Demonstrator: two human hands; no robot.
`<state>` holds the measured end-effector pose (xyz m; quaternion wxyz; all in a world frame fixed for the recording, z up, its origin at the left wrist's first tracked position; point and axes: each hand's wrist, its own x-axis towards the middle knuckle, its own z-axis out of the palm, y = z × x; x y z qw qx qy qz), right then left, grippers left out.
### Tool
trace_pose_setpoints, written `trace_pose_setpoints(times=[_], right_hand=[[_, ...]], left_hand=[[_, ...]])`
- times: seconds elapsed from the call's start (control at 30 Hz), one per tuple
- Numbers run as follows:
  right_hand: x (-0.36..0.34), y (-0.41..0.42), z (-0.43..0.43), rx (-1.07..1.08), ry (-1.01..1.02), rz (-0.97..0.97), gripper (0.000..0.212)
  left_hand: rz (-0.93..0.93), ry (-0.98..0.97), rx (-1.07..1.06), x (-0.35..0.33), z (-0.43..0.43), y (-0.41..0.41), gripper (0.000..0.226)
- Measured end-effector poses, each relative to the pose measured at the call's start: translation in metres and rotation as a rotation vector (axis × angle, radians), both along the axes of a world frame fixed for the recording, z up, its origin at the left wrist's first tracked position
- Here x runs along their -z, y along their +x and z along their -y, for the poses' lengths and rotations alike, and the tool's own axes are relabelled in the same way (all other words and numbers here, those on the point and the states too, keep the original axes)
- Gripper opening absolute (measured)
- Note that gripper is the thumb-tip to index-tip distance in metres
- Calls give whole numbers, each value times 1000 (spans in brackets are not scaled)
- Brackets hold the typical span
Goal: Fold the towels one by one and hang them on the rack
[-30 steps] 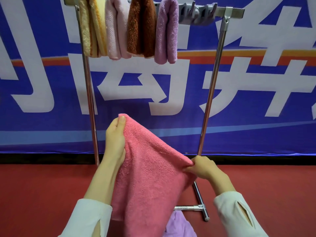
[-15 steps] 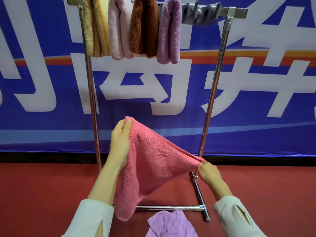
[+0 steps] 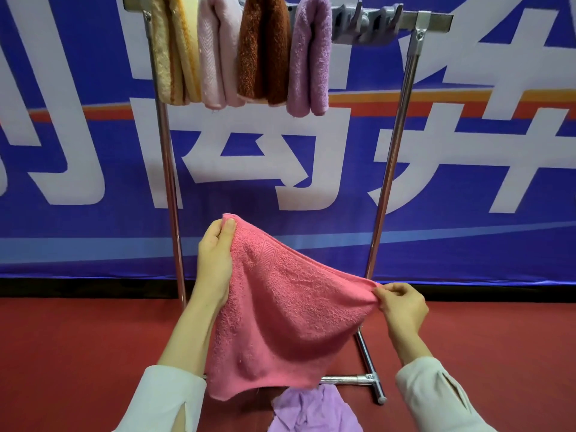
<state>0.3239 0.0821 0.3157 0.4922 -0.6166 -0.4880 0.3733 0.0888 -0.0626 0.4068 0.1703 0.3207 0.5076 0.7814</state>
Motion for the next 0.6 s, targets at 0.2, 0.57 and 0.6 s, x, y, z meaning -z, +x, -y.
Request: trace_pose_setpoints(times=[0.2, 0.57, 0.6], right_hand=[[-3, 2, 1, -29, 92, 263, 10], [-2, 5, -8, -118, 42, 479, 20], [0, 5, -13, -163, 38, 463, 22]], left_hand=[[0, -21, -34, 5, -3, -4, 23], [-33, -42, -73, 12, -3, -6, 26], [-48, -54, -81, 14, -4, -6, 27]])
